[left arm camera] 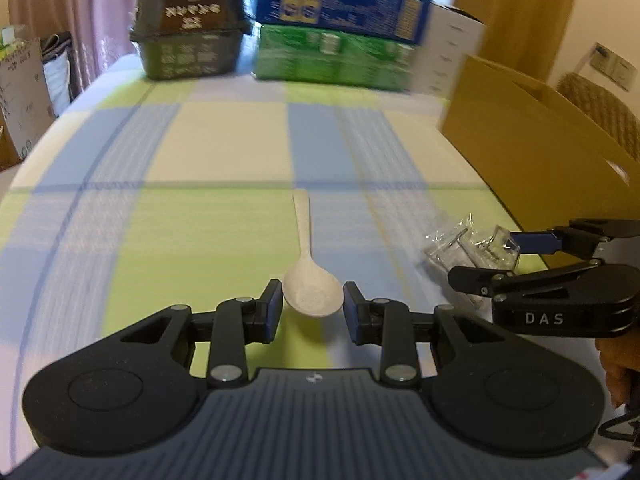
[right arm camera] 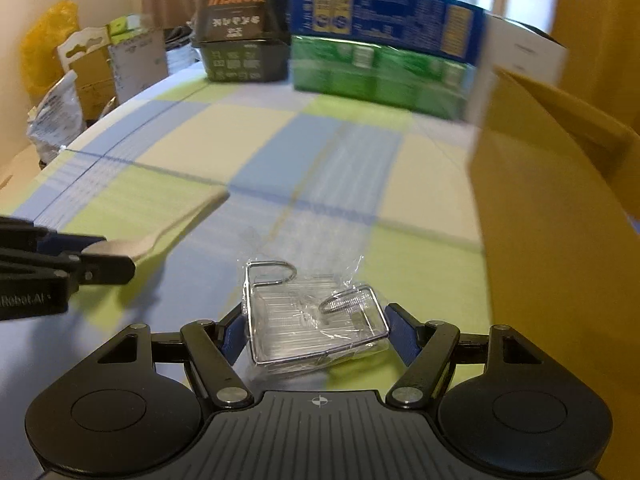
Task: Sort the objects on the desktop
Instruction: 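Carry the spoon and soap dish over the cardboard box with both grippers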
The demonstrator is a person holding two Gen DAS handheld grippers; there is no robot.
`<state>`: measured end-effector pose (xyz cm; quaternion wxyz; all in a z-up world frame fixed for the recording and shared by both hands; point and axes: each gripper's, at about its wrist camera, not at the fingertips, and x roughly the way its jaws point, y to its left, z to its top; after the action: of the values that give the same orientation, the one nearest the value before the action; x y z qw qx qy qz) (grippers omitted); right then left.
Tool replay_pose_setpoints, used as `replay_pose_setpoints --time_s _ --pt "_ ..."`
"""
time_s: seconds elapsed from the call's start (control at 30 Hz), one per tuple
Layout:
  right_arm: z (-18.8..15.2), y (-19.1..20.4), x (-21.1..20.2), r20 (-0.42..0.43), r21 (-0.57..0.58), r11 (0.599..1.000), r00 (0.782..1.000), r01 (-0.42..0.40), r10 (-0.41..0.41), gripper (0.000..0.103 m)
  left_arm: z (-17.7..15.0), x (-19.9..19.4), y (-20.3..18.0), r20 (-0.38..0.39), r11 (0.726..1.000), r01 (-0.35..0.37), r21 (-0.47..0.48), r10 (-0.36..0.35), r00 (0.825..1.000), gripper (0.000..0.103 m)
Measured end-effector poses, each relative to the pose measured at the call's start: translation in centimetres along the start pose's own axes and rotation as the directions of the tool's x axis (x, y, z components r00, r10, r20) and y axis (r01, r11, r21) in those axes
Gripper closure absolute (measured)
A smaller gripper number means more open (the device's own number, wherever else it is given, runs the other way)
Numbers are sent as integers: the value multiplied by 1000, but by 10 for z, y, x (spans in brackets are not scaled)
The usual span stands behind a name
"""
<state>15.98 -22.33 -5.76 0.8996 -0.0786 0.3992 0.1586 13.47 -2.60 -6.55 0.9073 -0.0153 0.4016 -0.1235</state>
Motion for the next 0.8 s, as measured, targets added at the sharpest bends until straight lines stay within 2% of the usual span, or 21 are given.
replay_pose_setpoints --time_s 0.13,0.27,0.43,0.6,0.8 --pt "-39 4 -38 -9 49 999 1000 17 -17 34 -35 -17 -24 -10 999 -24 42 24 1000 75" --pt "-65 6 -58 16 71 997 999 35 -36 34 -55 -22 -34 12 993 -85 76 85 996 74" --pt "-70 8 -57 53 84 996 998 31 -35 34 -54 -21 -33 52 994 -97 51 95 994 72" --pt "-72 10 -54 76 75 997 996 34 -39 34 -53 -13 -30 47 995 -98 0 98 994 72" --pt "-72 8 -52 91 89 995 995 40 -48 34 -55 -10 -36 63 992 -127 6 127 990 72"
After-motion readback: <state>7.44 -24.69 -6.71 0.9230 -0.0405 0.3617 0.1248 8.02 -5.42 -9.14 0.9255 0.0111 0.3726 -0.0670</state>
